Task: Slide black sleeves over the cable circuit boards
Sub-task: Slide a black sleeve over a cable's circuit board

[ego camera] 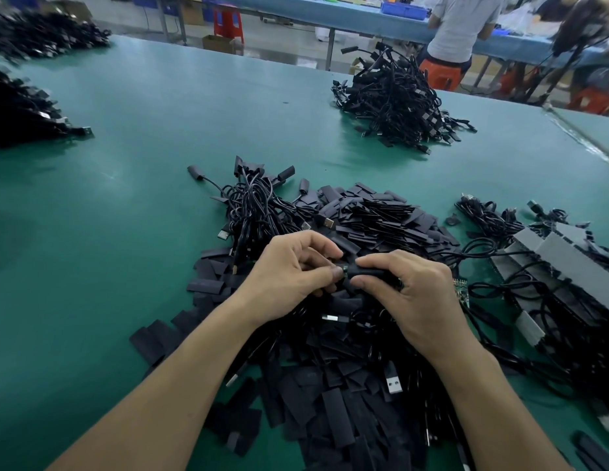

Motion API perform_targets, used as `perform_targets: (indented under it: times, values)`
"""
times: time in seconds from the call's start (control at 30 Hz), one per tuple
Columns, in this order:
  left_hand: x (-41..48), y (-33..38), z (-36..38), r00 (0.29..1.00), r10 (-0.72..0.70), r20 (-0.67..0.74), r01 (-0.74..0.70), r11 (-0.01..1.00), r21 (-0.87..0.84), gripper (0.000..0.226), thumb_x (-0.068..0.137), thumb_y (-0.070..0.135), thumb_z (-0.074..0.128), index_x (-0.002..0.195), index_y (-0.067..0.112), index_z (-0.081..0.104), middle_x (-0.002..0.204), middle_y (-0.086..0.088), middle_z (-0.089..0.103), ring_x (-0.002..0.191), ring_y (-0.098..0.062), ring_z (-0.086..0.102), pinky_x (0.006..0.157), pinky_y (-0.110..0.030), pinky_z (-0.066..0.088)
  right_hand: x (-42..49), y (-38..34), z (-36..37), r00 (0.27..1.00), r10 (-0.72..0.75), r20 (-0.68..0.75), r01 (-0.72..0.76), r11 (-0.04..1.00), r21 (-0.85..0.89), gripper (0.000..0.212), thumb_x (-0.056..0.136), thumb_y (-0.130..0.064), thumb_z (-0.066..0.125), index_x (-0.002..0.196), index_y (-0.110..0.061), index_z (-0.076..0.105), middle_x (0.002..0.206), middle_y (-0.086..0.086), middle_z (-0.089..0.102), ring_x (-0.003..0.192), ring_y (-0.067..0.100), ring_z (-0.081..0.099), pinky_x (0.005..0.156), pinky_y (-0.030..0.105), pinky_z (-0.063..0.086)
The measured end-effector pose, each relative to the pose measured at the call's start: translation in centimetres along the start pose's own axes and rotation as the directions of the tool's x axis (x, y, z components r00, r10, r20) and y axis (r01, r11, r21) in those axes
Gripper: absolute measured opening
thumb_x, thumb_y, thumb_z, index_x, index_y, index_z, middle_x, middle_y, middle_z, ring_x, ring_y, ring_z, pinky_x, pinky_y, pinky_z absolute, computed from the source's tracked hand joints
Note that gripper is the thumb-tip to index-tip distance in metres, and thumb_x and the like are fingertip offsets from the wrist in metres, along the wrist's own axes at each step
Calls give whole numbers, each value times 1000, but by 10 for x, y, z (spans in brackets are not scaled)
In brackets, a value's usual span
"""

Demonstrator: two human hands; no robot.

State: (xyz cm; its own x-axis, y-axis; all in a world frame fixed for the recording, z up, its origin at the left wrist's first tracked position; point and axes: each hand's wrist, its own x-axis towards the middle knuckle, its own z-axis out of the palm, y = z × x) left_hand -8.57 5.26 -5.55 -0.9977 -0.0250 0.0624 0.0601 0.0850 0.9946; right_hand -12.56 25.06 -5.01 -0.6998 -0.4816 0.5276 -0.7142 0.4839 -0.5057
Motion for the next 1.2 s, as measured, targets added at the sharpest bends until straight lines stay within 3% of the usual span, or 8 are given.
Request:
perform_targets:
  times: [0.2, 0.3, 0.6, 0.7, 0.87, 1.07, 1.2]
  values:
    - [-1, 1, -2, 1000, -5, 8, 6, 999, -54, 21, 83, -5, 75, 90, 11, 64, 75, -19, 73, 60, -15, 70, 56, -21, 53, 0, 1, 1, 1000, 3, -9, -3, 1000, 27, 18, 80, -18, 81, 97, -14, 76, 88, -10, 70, 84, -1, 64, 78, 9, 45]
    - [0, 0, -2, 1000, -13, 4, 13, 996, -89, 22, 81, -7, 76, 87, 9, 63, 71, -14, 74, 58, -16, 69, 54, -21, 52, -1, 1, 2, 1000, -10, -25, 10, 1000, 6, 15, 82, -18, 79, 96, -14, 76, 88, -10, 71, 83, -1, 64, 78, 12, 48]
    - [-1, 0, -1, 1000, -20, 3, 20, 996, -85, 20, 83, -5, 76, 85, 11, 63, 72, -15, 74, 61, -18, 72, 54, -20, 52, 1, -4, 2, 1000, -8, -18, 8, 999, 49, 26, 76, -21, 83, 100, -13, 77, 89, -6, 73, 83, 1, 66, 78, 13, 49]
    - [-1, 0, 0, 1000, -28, -6, 27, 992, -122, 19, 84, -4, 74, 86, 11, 63, 69, -13, 73, 62, -19, 72, 53, -21, 52, 0, -6, 3, 993, 73, -94, -67, 995, 69, 34, 75, -22, 84, 107, -18, 75, 88, -13, 70, 83, -3, 64, 75, 7, 45]
    - [1, -2, 0, 998, -37, -41, 30, 987, -158, 18, 86, -6, 71, 86, 10, 62, 68, -11, 73, 64, -22, 74, 53, -22, 53, 1, -5, 3, 954, 196, -226, -164, 974, 154, 26, 75, -19, 85, 97, -26, 75, 81, -18, 70, 72, -2, 66, 69, 6, 47]
    - [2, -6, 0, 999, -15, -39, 10, 992, -126, 19, 87, -5, 70, 84, 11, 60, 66, -9, 71, 64, -21, 73, 55, -21, 53, -1, -7, 6, 965, 246, -90, -214, 938, 274, 39, 76, -13, 83, 111, -25, 72, 82, -21, 73, 70, -5, 65, 67, 5, 47]
    - [2, -8, 0, 1000, 1, -31, -4, 995, -101, 20, 87, -6, 70, 84, 12, 60, 65, -8, 70, 65, -22, 73, 56, -21, 54, 0, -8, 6, 961, 272, -57, -238, 910, 339, 30, 78, -15, 81, 102, -30, 73, 85, -21, 73, 70, -3, 66, 66, 7, 48]
